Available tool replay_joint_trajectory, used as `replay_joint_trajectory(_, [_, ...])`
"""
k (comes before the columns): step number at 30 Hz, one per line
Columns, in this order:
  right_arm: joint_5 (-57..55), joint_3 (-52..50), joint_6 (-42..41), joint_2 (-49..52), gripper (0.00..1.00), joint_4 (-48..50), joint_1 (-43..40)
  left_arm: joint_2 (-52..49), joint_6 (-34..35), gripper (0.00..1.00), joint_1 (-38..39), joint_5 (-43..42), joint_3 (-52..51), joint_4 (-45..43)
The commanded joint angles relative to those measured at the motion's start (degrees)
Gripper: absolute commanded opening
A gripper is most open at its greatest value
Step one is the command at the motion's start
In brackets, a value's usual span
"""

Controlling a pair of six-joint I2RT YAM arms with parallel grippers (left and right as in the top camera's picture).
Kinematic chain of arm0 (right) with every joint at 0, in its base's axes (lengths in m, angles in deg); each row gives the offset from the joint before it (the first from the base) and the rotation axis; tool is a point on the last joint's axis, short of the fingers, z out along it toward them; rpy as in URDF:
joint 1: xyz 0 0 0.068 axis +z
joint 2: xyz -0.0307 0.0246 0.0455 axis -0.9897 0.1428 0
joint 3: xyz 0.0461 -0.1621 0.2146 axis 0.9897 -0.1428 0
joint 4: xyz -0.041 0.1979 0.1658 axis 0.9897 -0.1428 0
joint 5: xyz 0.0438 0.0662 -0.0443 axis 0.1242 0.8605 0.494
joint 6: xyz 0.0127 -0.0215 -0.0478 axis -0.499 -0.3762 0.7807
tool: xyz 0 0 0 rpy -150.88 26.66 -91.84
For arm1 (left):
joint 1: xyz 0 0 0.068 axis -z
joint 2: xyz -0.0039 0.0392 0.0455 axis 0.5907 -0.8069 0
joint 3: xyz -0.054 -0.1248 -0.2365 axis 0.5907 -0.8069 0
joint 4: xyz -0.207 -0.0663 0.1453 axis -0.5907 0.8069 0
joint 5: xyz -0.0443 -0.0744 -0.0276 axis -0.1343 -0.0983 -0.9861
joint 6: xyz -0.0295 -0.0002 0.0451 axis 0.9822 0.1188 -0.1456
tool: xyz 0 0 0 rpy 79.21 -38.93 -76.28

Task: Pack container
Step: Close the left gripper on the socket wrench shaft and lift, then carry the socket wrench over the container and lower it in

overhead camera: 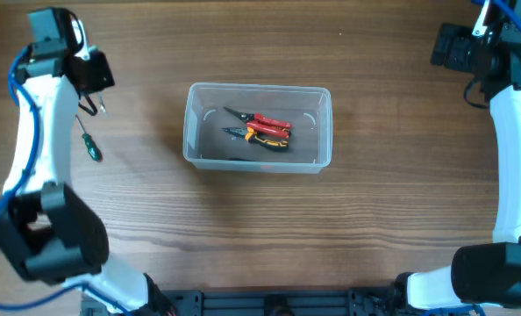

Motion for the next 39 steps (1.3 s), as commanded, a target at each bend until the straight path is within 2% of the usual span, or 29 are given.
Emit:
replay_joint_trajectory(1, [0.2, -0.1, -1.2, 0.4, 1.0, 0.2, 0.1, 4.9, -2.6, 0.04, 3.7, -2.2, 0.9, 0.0])
replay_joint_trajectory(5, [0.2, -0.1, -1.1, 0.4, 1.0, 0.2, 0.1, 7.9, -9.3, 0.04, 11.1, -5.4, 0.9, 1.6])
replay_joint_trajectory(13, [0.2, -0.1, -1.1, 0.4, 1.0, 0.2, 0.1, 8.3, -30.3, 0.04, 30.4, -5.8, 0.9, 6.3])
replay_joint_trajectory(15, [0.2, -0.1, -1.2, 0.4, 1.0, 0.2, 0.1, 8.3, -37.6, 0.04, 35.8, -5.7, 0.9, 7.8])
replay_joint_trajectory(18, [0.2, -0.1, -1.1, 0.4, 1.0, 0.2, 0.1, 8.3, -42.8, 0.04, 42.8, -5.8, 0.8, 8.1])
replay_joint_trajectory(27, [0.2, -0.1, -1.2, 0.4, 1.0, 0.2, 0.1, 4.5, -43.4, 0.04, 44.9, -11.9, 0.8, 9.2])
replay_joint_trajectory(39, [0.2, -0.1, -1.1, 0.4, 1.0, 0.2, 0.1, -14.9, -43.4, 0.04, 44.4, -11.9, 0.8, 5.4])
